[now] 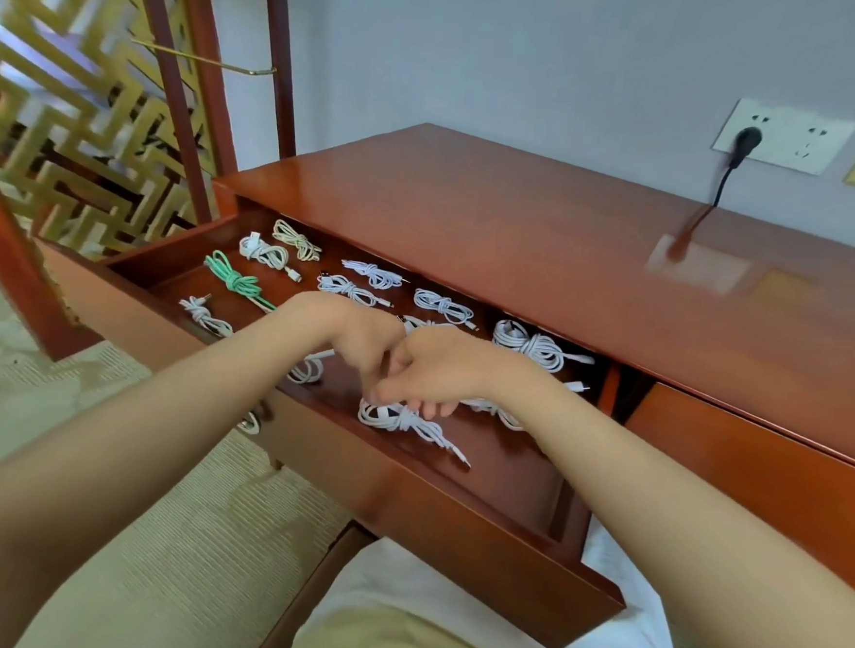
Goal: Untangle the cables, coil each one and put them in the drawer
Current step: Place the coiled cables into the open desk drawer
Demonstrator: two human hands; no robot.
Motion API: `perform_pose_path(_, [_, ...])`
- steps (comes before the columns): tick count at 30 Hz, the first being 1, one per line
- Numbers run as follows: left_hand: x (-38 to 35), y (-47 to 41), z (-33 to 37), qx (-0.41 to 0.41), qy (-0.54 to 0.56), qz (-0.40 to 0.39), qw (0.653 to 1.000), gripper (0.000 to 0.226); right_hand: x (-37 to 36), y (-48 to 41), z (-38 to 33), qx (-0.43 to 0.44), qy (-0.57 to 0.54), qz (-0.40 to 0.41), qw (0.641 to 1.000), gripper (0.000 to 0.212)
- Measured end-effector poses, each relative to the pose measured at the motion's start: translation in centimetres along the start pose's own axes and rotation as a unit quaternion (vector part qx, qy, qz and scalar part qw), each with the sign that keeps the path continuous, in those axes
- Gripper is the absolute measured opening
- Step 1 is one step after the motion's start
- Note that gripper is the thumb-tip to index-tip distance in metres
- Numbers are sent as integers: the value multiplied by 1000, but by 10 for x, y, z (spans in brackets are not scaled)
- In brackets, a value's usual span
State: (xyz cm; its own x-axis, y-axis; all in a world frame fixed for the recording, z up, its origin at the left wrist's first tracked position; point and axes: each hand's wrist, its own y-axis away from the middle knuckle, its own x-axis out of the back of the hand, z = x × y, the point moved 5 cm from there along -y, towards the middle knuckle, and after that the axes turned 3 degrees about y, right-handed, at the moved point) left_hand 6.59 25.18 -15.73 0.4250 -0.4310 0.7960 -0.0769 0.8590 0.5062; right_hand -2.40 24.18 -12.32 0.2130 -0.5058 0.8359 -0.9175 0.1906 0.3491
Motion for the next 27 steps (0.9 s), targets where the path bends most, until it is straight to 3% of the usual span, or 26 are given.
perform_pose_path(3, [12, 8, -3, -2, -19, 18, 1000, 23, -7, 6, -14, 57, -87, -120, 987, 24])
perform_pose_path(7, [21, 13, -4, 9, 8, 25, 1000, 27, -18, 4, -17, 75, -41, -170, 982, 23])
perform_pose_path(15, [31, 8, 3, 18, 5, 26, 999, 21, -11, 1, -12, 65, 12, -149, 987, 28])
perform_pose_path(21, [48, 23, 5, -9, 76, 35, 996, 14, 9, 4, 2, 54, 41, -92, 994, 23])
perform_pose_path(27, [60, 30, -1, -2, 74, 15, 997, 45, 30, 4, 19, 37, 81, -5, 996, 30])
